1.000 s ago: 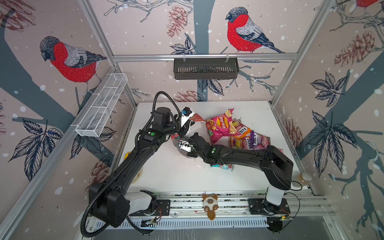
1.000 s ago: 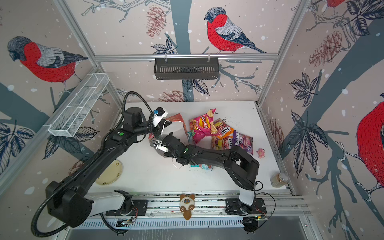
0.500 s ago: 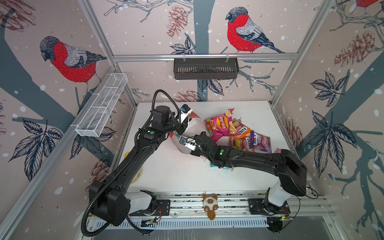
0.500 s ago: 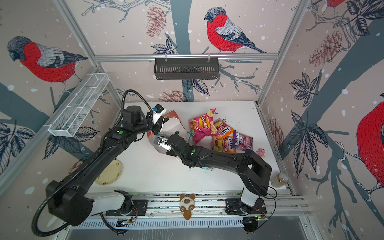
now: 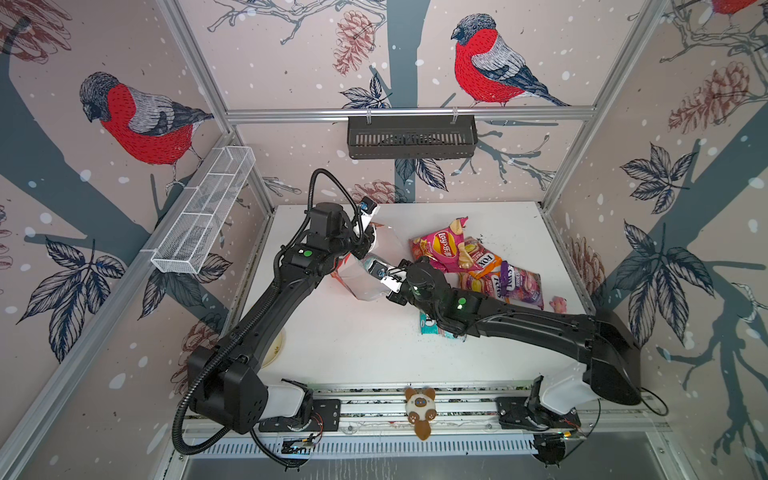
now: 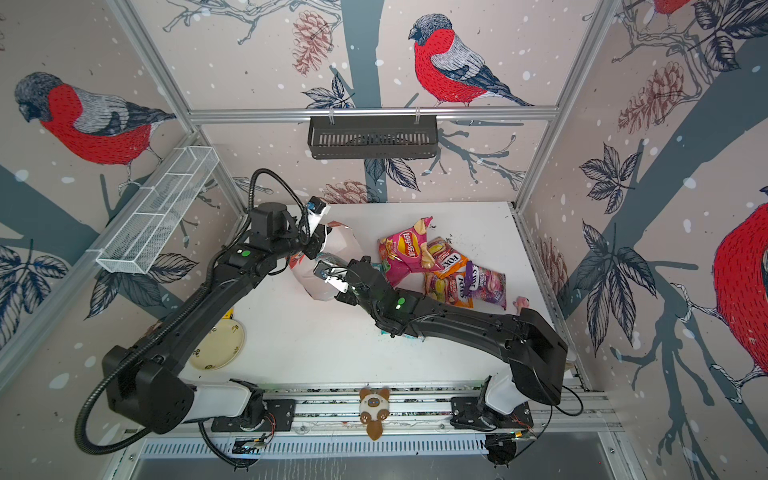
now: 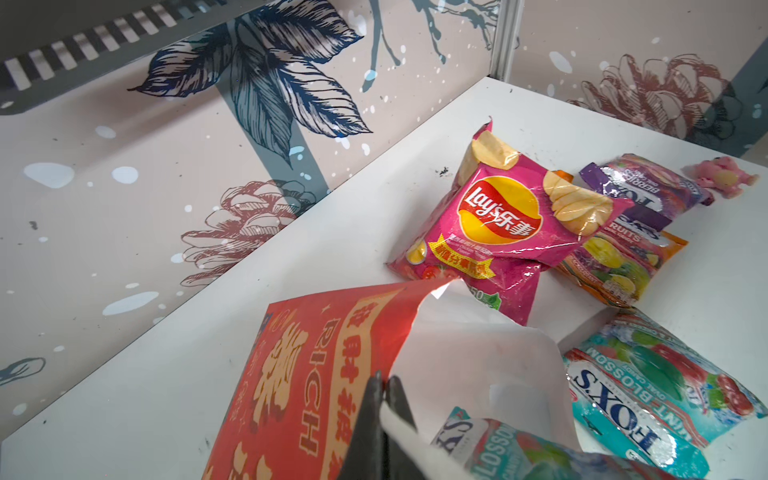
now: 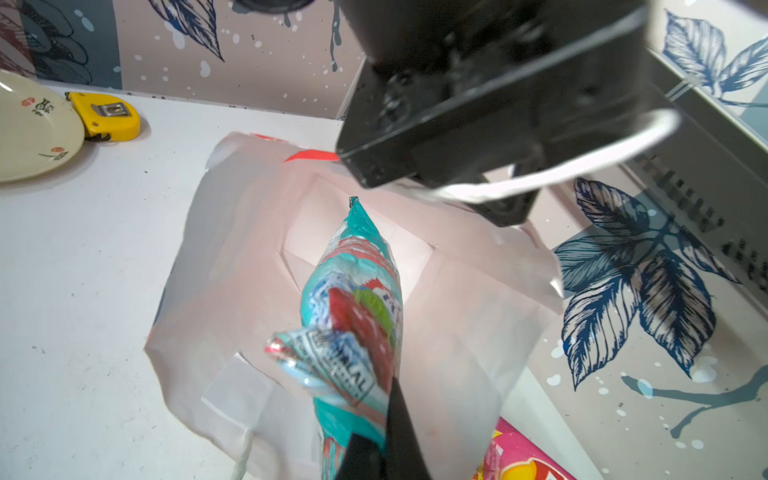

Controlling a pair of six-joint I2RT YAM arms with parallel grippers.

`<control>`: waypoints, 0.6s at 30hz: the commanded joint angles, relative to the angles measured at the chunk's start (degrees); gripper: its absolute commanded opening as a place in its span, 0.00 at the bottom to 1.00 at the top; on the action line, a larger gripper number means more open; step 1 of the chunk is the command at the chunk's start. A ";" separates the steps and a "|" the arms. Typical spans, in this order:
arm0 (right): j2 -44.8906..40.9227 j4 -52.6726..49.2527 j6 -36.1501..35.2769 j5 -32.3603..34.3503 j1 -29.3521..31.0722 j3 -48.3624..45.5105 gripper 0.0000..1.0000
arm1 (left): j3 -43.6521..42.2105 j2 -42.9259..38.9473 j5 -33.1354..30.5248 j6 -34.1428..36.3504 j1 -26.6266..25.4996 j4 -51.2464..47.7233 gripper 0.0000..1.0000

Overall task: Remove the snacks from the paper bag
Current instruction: 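Lift the teal Mint Blossom packet up out of the bag with the right gripper, then carry the teal packet toward the robot while the left gripper stands the bag upright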

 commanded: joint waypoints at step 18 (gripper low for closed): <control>-16.29 5.02 3.92 8.09 -1.30 -2.40 0.00 | 9.71 5.12 -5.41 -14.14 6.17 -5.41 0.00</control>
